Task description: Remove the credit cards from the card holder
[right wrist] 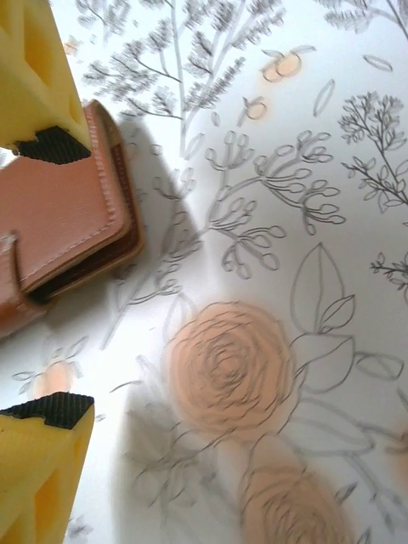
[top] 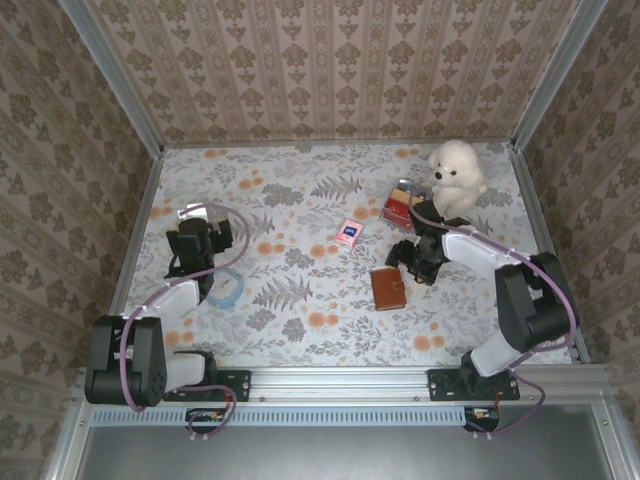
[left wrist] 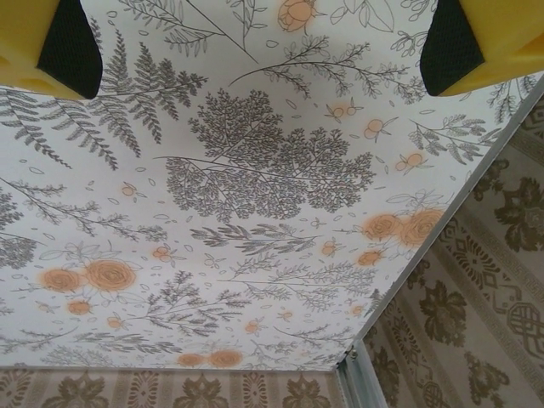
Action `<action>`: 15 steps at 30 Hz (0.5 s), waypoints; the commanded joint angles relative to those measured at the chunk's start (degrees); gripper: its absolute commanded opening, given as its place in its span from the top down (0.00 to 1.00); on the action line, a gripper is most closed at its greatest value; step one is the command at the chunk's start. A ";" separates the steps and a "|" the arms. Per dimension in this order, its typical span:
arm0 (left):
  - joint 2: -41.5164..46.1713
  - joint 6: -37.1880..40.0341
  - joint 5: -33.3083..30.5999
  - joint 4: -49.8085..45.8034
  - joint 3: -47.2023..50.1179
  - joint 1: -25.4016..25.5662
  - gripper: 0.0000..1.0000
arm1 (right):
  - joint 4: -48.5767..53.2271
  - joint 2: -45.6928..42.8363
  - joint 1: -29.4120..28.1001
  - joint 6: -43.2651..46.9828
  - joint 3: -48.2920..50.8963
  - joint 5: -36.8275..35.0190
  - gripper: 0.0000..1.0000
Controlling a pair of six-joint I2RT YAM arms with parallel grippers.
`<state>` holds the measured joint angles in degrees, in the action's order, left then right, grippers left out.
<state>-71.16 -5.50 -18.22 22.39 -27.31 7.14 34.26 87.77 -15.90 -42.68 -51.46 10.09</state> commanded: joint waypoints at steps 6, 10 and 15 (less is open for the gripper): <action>-0.47 0.22 10.96 -12.68 -9.87 3.72 0.00 | -2.32 -3.07 0.13 5.41 6.40 9.53 0.26; -1.39 -5.20 13.60 -20.88 -14.20 8.24 0.00 | -5.20 -2.95 -0.85 5.41 8.08 12.47 0.29; -1.78 -15.78 18.36 -25.71 -15.03 13.44 0.00 | -7.54 -1.70 -2.37 4.26 9.13 14.70 0.38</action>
<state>-72.51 -13.28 -4.69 3.29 -41.76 18.63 29.10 85.19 -17.47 -38.24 -43.31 21.34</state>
